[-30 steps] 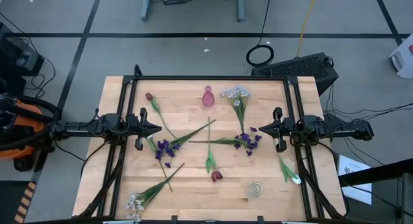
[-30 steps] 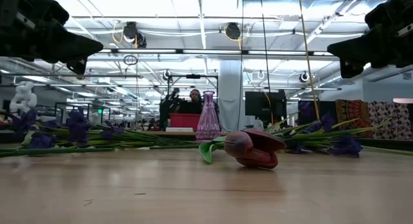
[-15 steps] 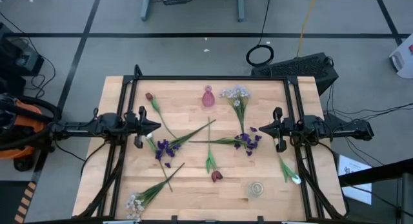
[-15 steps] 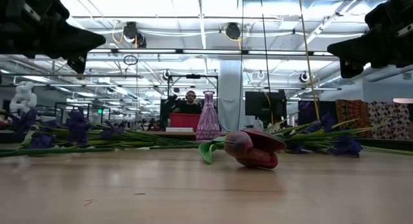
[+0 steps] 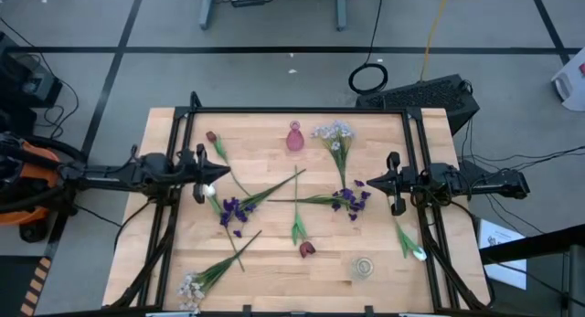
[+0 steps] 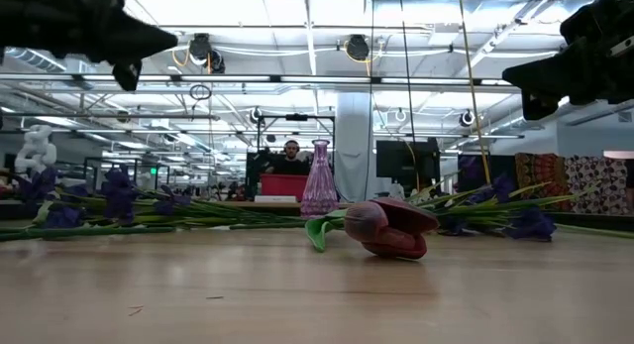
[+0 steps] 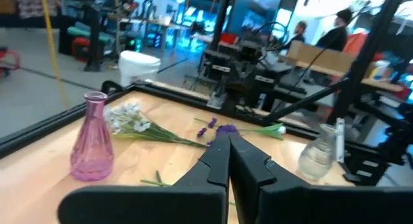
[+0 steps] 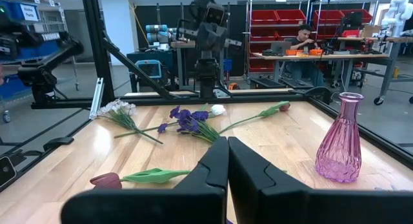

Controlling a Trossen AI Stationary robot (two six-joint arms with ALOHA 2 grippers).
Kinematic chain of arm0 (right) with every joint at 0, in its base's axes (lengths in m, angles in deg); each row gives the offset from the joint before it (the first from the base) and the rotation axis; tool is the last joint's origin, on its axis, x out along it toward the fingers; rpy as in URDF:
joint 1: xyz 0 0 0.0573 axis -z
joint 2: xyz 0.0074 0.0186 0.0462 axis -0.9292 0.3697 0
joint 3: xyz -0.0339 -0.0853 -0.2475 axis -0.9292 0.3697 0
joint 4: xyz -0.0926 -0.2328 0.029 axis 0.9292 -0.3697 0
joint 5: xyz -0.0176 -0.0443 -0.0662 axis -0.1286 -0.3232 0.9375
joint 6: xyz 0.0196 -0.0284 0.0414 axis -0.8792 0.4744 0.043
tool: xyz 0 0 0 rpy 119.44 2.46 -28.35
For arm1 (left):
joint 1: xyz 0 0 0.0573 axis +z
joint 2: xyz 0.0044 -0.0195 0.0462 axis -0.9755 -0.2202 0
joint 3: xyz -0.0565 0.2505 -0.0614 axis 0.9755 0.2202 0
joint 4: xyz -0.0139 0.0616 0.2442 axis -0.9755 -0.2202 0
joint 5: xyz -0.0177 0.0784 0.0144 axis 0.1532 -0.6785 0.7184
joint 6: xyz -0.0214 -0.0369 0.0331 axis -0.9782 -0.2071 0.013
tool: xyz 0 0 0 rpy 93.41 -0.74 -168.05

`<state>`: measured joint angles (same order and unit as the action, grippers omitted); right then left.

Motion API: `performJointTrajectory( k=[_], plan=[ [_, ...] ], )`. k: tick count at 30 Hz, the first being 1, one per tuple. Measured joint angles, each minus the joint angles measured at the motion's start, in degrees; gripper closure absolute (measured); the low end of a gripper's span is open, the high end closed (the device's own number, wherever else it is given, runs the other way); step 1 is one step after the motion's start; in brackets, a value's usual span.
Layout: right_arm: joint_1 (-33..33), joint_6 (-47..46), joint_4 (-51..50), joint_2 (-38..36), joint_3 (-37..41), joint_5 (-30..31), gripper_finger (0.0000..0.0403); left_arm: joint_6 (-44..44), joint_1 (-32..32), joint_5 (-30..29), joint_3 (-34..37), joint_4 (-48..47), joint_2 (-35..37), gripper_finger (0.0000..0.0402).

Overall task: Sort flowers into vase by color
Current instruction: Put the left white tulip into the pink vase

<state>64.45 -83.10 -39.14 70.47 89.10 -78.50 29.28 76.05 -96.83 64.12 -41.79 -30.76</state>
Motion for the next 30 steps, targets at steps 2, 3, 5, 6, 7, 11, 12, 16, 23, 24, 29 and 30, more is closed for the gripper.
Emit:
performJointTrajectory(
  k=[2, 3, 5, 6, 7, 11, 12, 16, 23, 24, 29, 30],
  plan=[
    [0.0, 0.02, 0.0, 0.0, 0.02, 0.02, 0.0403, 0.05, -0.06, -1.44, -3.8, -1.49, -5.3, 0.0397],
    [-0.02, 0.0, 0.0, 0.0, 0.0, 0.02, 0.0403, 0.03, -0.07, -2.39, -6.04, -3.28, -8.01, 0.0398],
    [-0.02, 0.01, 0.0, -0.01, 0.02, 0.01, 0.0403, -0.12, -0.03, -4.75, -11.12, -9.02, -13.23, 0.0398],
    [-0.02, 0.0, 0.0, 0.0, 0.0, 0.02, 0.0403, -0.87, -0.03, -5.85, -13.74, -12.28, -15.8, 0.0398],
    [-0.01, 0.01, 0.0, 0.0, 0.02, 0.02, 0.0403, -1.73, -0.03, -6.81, -16.47, -15.61, -18.39, 0.0398],
    [-0.01, 0.0, 0.0, -0.01, 0.01, 0.02, 0.0403, -8.51, 0.75, -9.02, -26.23, -27.31, -27.37, 0.0399],
    [-0.01, 0.01, 0.0, 0.0, 0.01, 0.01, 0.0403, -10.75, 1.08, -9.18, -28.5, -29.23, -29.3, 0.0399],
    [-0.01, 0.0, 0.0, 0.0, 0.02, 0.01, 0.0403, -17.89, 2.63, -9.29, -36.44, -37.93, -35.93, 0.0399],
    [-0.01, 0.0, 0.0, 0.0, 0.01, 0.02, 0.0403, -39.69, 9.16, -10.29, -46.47, -52.35, -42.84, 0.04],
    [-0.01, 0.0, 0.0, 0.0, 0.01, 0.0, 0.0403, -40.91, 10.05, -10.29, -46.88, -52.62, -43.24, 0.04],
    [-0.01, 0.0, 0.0, -0.02, 0.01, 0.0, 0.0403, -42.02, 13.88, -10.07, -46.95, -52.89, -44.3, 0.04],
    [-0.02, 0.0, 0.0, 0.0, 0.02, 0.02, 0.0403, -42.03, 14.17, -9.7, -46.95, -52.89, -44.47, 0.04]
  ],
)
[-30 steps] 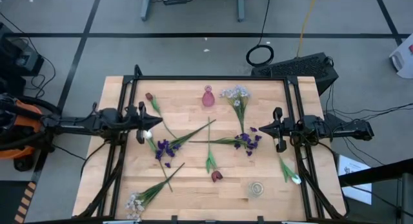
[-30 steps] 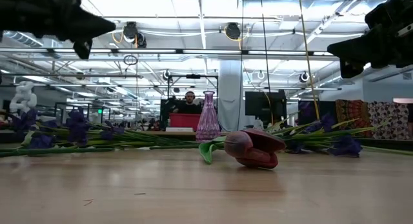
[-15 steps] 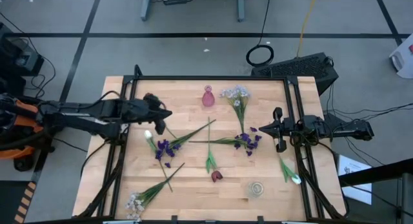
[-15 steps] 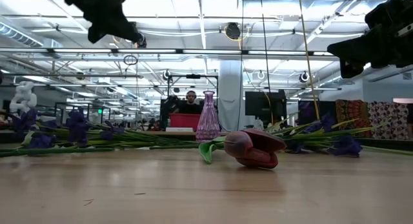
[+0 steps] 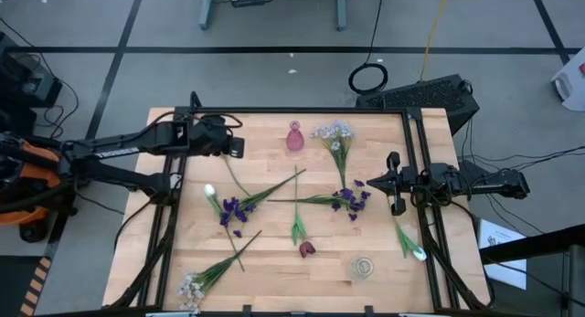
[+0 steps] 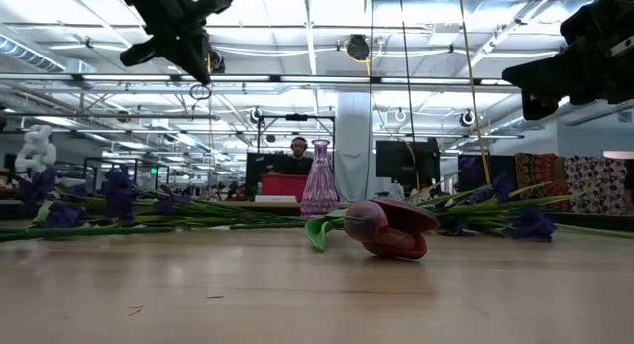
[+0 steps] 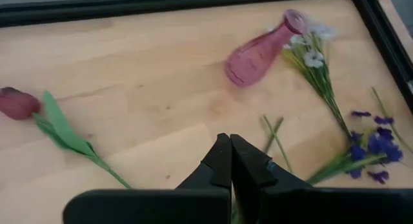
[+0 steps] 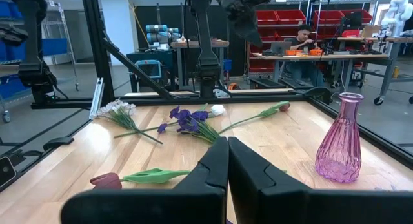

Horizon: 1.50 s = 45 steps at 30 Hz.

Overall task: Sort flowers into vase by color
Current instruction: Put the left white tulip into the pink vase

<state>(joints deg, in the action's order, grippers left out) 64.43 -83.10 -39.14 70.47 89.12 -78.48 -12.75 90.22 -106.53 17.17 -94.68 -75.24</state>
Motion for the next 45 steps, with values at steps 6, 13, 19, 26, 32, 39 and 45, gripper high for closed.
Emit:
performJointTrajectory(
  k=[6, 13, 19, 26, 32, 39, 45],
  plan=[
    [0.01, 0.0, 0.0, -0.02, 0.0, 0.0, 0.0403, -0.01, 0.21, 0.76, 0.0, 0.09, -0.84, 0.0395],
    [0.02, 0.0, 0.0, 0.0, -0.01, 0.0, 0.0403, 0.09, 0.16, 0.78, 0.02, 0.09, -0.87, 0.0385],
    [0.0, 0.0, 0.0, -0.01, 0.0, -0.02, 0.0403, 2.46, 0.16, 0.82, 0.02, 0.0, -0.87, 0.0398],
    [0.02, 0.01, 0.0, 0.0, 0.0, 0.0, 0.0403, 4.12, 0.16, 0.82, 0.04, 0.07, -0.87, 0.0399],
    [0.01, 0.0, 0.0, -0.01, -0.01, -0.01, 0.0403, -1.28, 0.16, 1.54, 0.04, -1.06, -0.85, 0.0398],
    [0.01, 0.0, 0.0, -0.02, -0.01, 0.0, 0.0403, -13.11, -3.84, 3.49, 0.72, -11.37, -0.85, 0.0398],
    [0.02, 0.01, 0.0, 0.0, -0.01, 0.0, 0.0403, -19.04, -11.73, 3.94, 3.8, -13.33, -0.91, 0.0398]
  ],
)
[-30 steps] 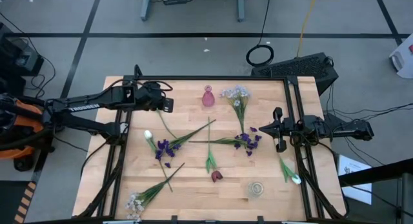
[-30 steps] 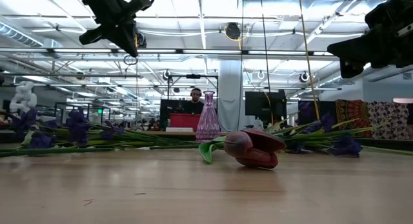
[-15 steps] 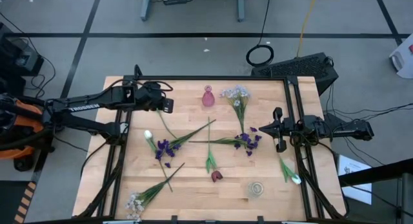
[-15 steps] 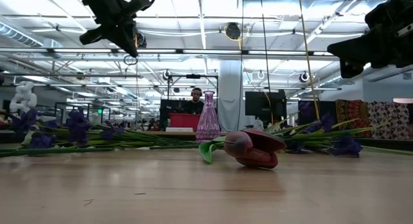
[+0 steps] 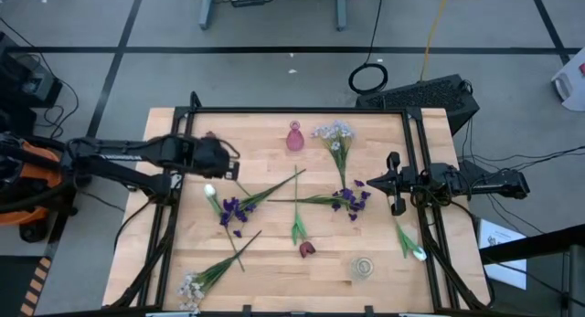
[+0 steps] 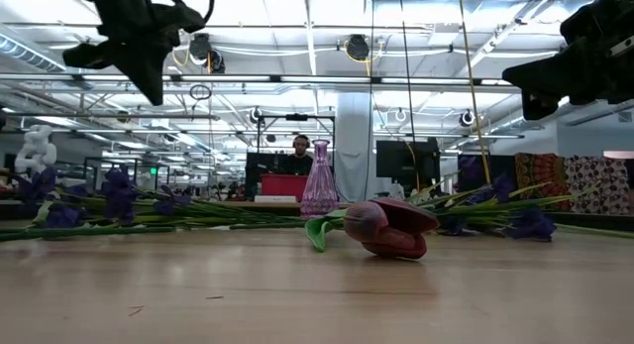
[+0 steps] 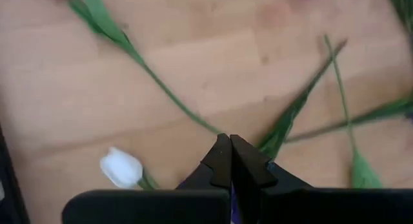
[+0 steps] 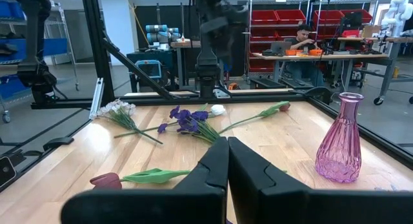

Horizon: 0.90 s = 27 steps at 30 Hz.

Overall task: Sort flowers into vase by color
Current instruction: Put the left white tulip into the pink vase

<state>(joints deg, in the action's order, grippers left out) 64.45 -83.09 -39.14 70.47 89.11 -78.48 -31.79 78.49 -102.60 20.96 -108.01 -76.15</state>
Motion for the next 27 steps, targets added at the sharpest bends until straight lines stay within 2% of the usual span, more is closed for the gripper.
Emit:
performJointTrajectory(
  k=[8, 19, 23, 27],
  plan=[
    [-0.01, -0.01, 0.0, -0.02, 0.0, -0.01, 0.0403, -12.41, -6.98, 1.28, 6.43, 0.31, -0.31, 0.0392],
    [-0.01, 0.0, 0.0, -0.01, 0.0, -0.02, 0.0403, -30.8, -13.73, 11.97, 17.62, -0.04, -0.31, 0.0284],
    [-0.02, -0.01, 0.0, -0.02, 0.01, 0.0, 0.0403, -37.26, -15.16, 14.51, 21.25, 4.3, -0.31, 0.0269],
    [-0.01, 0.0, 0.0, -0.01, 0.0, -0.01, 0.0403, -37.91, -15.67, 14.74, 24.06, 11.02, -0.31, 0.0267]
  ],
)
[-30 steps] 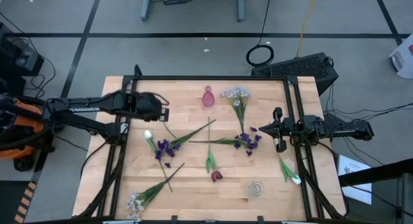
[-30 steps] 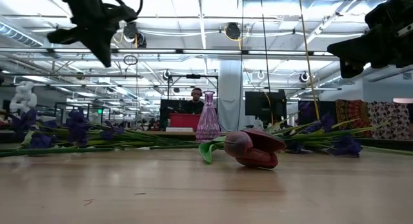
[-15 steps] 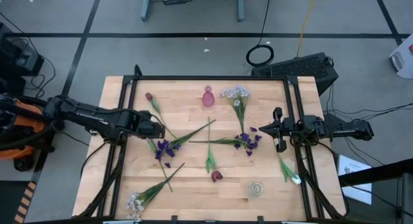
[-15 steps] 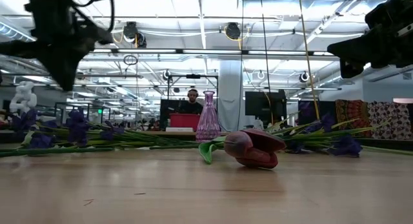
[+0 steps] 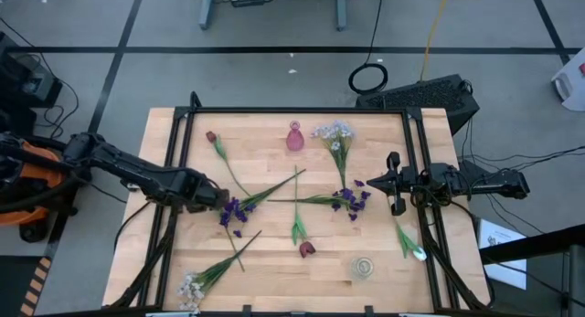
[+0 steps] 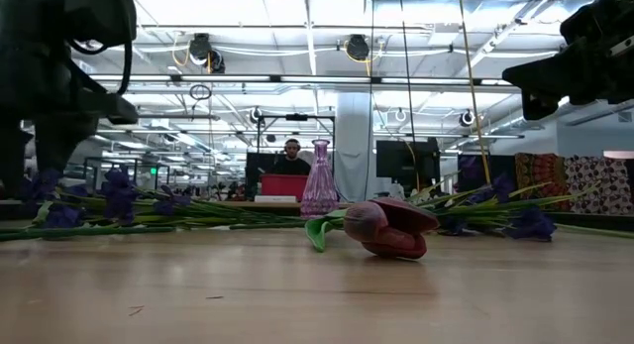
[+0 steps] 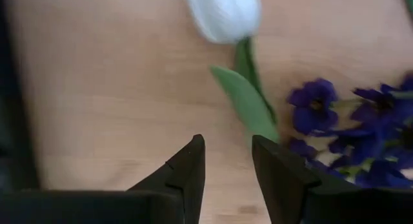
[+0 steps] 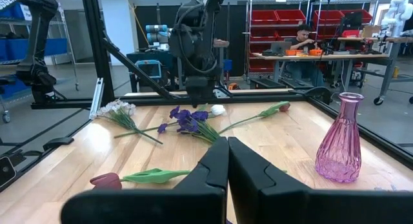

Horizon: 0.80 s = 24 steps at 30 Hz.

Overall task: Sort flowers into vase by color
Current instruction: Put the left white tulip into the pink vase

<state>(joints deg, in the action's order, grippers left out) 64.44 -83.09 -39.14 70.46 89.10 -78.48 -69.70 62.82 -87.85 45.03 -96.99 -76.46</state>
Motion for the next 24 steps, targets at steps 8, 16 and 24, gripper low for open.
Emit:
performJointTrajectory(
  k=[8, 16, 24],
  plan=[
    [-0.02, 0.01, 0.0, -0.01, 0.01, -0.01, 0.0403, 0.02, 0.23, -1.2, 0.68, 1.12, 0.0, 0.0267],
    [0.0, -0.01, 0.0, 0.0, 0.0, 0.0, 0.0403, 0.04, 0.22, -1.62, 0.68, 1.22, -2.93, 0.0267],
    [-0.01, -0.01, 0.0, 0.0, 0.0, 0.01, 0.0403, 0.55, 0.22, -2.25, 0.64, 2.94, -8.73, 0.0267]
  ],
)
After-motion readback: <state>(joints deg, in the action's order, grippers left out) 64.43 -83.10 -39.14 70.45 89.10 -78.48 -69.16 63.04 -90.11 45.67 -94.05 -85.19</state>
